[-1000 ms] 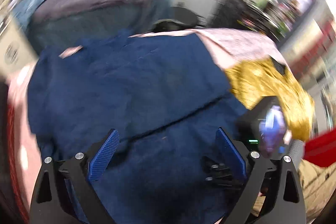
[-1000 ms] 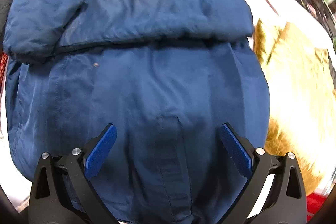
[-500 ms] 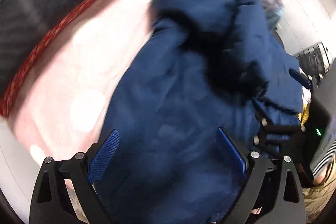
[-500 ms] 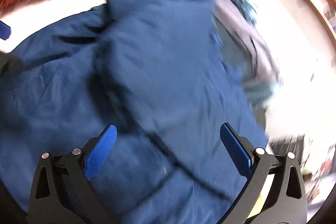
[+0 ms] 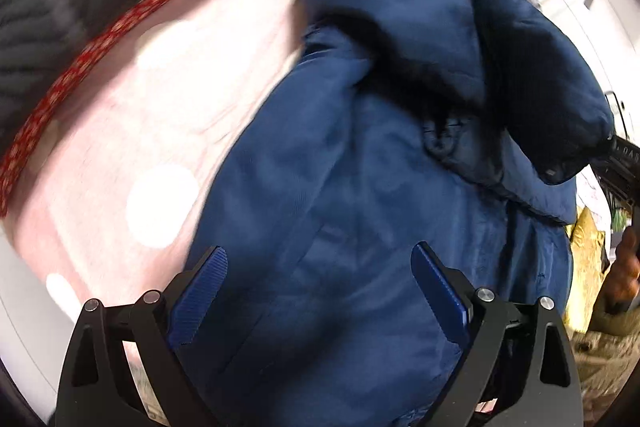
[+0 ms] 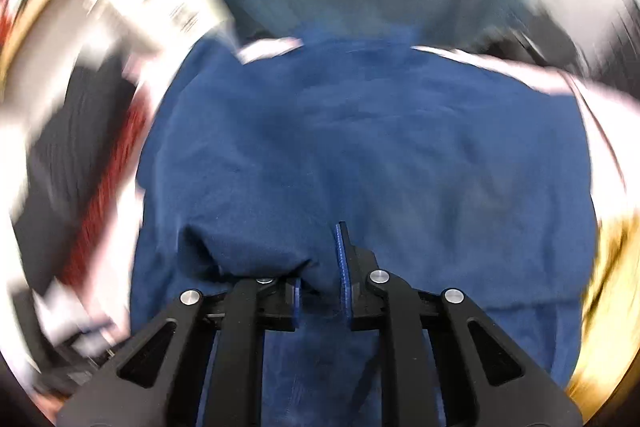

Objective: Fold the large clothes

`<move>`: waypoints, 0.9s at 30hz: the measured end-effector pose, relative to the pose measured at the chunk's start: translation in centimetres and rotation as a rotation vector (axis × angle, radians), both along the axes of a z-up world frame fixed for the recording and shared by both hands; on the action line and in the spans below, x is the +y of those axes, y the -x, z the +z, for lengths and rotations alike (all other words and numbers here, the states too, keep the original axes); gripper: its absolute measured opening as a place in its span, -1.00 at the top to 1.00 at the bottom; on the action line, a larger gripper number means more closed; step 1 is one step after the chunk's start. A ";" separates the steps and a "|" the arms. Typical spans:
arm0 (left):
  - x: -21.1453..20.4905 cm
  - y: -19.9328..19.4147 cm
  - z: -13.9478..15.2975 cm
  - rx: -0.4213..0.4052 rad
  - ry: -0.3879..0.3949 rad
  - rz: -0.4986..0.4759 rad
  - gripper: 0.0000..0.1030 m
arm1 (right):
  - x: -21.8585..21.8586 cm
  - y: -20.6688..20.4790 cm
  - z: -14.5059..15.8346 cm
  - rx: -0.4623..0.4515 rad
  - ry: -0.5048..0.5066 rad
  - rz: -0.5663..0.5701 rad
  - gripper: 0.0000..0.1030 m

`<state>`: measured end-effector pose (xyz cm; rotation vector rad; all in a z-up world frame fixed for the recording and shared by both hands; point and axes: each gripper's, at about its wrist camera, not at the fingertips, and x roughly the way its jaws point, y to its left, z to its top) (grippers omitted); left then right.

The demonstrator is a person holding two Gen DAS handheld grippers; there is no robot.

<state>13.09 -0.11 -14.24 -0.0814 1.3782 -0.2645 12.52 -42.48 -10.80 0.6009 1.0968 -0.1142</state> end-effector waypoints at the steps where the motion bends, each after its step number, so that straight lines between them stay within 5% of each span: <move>1: -0.7 -0.3 0.1 -0.004 0.004 -0.020 -0.77 | -2.6 0.6 -0.7 0.010 -0.059 -0.067 0.72; 6: -3.2 -1.1 0.7 -0.021 0.006 -0.095 -0.77 | -9.7 3.7 -5.1 0.087 -0.309 -0.265 0.69; 8: -3.9 -1.3 0.7 -0.024 -0.003 -0.112 -0.77 | -11.1 5.7 -7.2 0.145 -0.359 -0.365 0.36; 9: -4.1 -1.4 0.6 -0.024 -0.008 -0.117 -0.77 | -11.7 6.4 -7.7 0.175 -0.356 -0.406 -0.20; 10: -4.2 -1.5 0.4 -0.021 -0.010 -0.119 -0.77 | -12.3 7.3 -7.9 0.195 -0.340 -0.451 -0.41; 11: -4.3 -1.5 0.3 -0.016 -0.014 -0.119 -0.77 | -12.8 8.1 -7.8 0.190 -0.334 -0.473 -0.41; 15: -4.3 -2.2 -0.5 -0.006 -0.034 -0.111 -0.77 | -11.3 7.6 -6.7 0.197 -0.220 -0.376 -0.41; 18: -4.3 -3.3 -0.2 -0.021 -0.049 -0.116 -0.77 | -7.3 5.1 -4.3 0.158 -0.027 -0.177 -0.42; 23: -6.6 -6.1 1.8 -0.121 -0.056 -0.157 -0.77 | -1.0 1.5 -2.0 0.071 0.227 0.090 -0.59; 27: -10.8 -8.9 3.6 -0.222 -0.042 -0.251 -0.78 | 0.9 -1.4 -1.9 0.023 0.304 0.187 -0.59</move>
